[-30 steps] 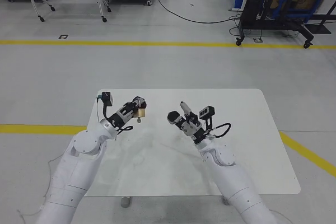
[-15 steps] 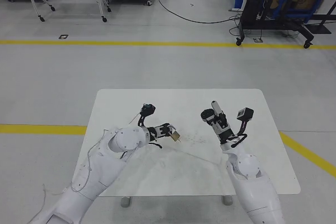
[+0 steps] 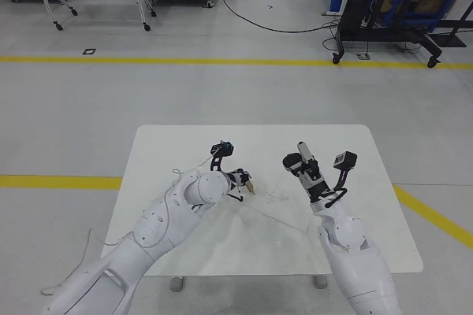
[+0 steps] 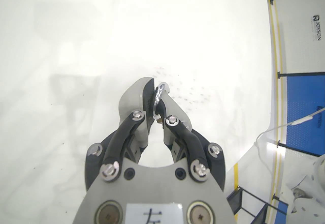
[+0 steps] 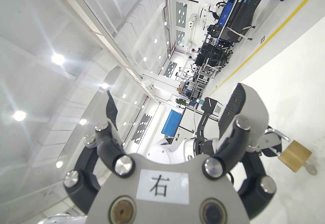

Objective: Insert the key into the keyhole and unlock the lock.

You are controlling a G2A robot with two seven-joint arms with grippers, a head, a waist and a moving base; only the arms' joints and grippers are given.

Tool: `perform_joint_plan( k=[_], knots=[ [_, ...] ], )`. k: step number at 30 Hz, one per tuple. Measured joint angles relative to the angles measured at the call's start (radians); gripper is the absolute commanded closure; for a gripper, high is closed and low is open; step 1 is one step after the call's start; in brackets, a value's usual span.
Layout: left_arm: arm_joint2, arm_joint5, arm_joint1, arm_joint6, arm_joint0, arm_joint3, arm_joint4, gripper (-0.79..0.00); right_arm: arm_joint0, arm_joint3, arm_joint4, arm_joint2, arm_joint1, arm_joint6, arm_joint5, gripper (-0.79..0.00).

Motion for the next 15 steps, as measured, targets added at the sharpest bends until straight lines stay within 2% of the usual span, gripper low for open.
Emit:
perform_joint_plan(
  k=[4, 7, 10, 15],
  knots=[
    [-0.033, 0.0, 0.001, 0.022, 0.001, 0.023, -0.012, -0.785, 0.0, 0.0, 0.0, 0.0, 0.0, 0.0, 0.0, -0.785],
    [-0.085, -0.01, 0.016, 0.025, 0.016, 0.009, -0.016, -0.785, 0.0, 0.0, 0.0, 0.0, 0.0, 0.0, 0.0, -0.785],
    [-0.165, -0.043, 0.044, 0.025, 0.053, -0.044, -0.024, -0.785, 0.0, 0.0, 0.0, 0.0, 0.0, 0.0, 0.0, -0.785],
    [-0.339, -0.184, 0.108, 0.076, 0.186, -0.224, 0.027, -0.785, 0.0, 0.0, 0.0, 0.0, 0.0, 0.0, 0.0, -0.785]
  ],
)
